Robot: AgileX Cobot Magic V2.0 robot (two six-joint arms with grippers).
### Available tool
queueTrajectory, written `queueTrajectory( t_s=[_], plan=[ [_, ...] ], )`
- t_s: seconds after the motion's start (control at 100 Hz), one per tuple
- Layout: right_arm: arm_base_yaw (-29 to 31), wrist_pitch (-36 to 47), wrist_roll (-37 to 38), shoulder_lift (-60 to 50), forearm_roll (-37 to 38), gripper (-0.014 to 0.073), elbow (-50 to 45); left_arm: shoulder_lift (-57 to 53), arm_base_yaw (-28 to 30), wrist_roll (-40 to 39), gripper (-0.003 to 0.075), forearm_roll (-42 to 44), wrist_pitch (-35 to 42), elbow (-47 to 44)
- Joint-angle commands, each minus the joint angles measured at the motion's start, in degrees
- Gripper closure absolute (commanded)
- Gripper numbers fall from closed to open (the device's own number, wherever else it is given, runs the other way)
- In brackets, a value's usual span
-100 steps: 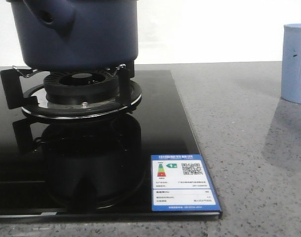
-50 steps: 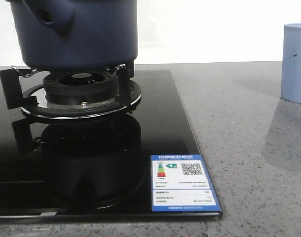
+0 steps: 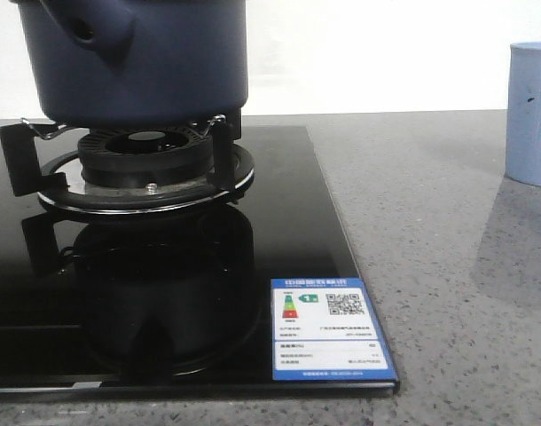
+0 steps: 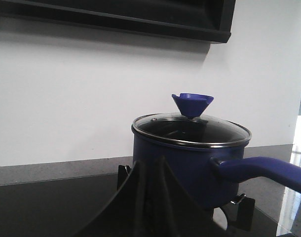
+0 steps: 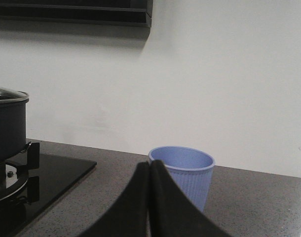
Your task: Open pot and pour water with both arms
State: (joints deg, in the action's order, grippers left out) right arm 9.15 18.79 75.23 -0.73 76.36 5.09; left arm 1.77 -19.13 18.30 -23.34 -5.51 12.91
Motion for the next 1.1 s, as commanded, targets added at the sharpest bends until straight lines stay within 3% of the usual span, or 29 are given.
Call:
queueTrajectory(
  t_s=[0.0,0.18,0.3,0.55,0.62,0.66,1.09],
  plan=[
    [-0.08,-0.06,0.18,-0.77,-1.03,0.0656,1.45,0.58,0.14,0.02,0.0736,-0.57,3.81,1.44],
    [-0.08,-0.06,0.18,-0.77,-1.03,0.0656,1.45,0.58,1.06,-1.18,0.0736,8.42,3.66,0.16],
    [-0.08,-0.06,0.18,-0.77,-1.03,0.0656,1.45,0.58,5.79,-12.23,0.0736,16.24,5.08,-3.72],
    [-0.08,-0.06,0.18,-0.77,-1.03,0.0655,1.45,-0.28,14.97,-15.59,0.0736,17.47,7.30,-11.20],
    [-0.08,-0.06,0.18,-0.77,-1.03,0.0656,1.45,-2.58,15.55,-15.59,0.0736,17.69,9.46,-13.74],
    [-0.08,-0.06,0.18,-0.77,-1.03,0.0655,1.45,-3.70,15.81,-15.59,0.0736,17.69,6.64,-13.64],
    [-0.08,-0.19,0.18,-0.77,-1.03,0.0656,1.45,-3.39,16.33,-15.59,0.0736,17.94,4.90,-13.63]
  ],
)
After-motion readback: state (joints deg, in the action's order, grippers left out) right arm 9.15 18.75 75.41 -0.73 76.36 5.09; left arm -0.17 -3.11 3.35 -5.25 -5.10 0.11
